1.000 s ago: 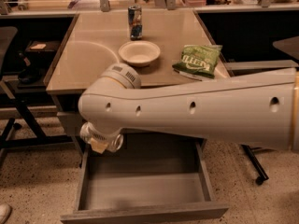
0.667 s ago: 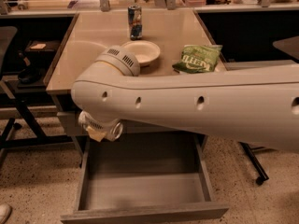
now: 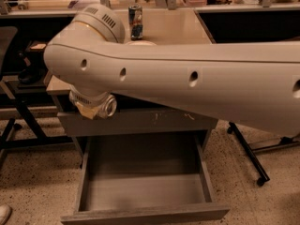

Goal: Pick redbull can from middle drawer and place on counter

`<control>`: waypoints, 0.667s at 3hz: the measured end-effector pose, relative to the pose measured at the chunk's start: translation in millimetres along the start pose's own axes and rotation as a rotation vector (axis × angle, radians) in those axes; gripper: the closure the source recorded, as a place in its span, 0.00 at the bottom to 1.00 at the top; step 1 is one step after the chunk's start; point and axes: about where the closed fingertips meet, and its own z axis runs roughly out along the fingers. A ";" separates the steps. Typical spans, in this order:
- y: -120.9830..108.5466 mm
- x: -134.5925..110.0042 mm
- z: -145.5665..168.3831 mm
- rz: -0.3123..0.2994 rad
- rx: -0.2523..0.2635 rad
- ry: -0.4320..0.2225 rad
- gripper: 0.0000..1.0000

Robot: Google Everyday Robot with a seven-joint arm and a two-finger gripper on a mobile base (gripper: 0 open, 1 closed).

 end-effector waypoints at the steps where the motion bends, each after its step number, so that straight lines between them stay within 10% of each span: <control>1: -1.7 -2.2 -3.5 0.001 0.002 0.002 1.00; 2: -18.0 -13.1 -15.3 -0.015 0.041 -0.017 1.00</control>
Offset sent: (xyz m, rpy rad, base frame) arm 0.0292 0.0030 0.0518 -0.0021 -0.1083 0.0121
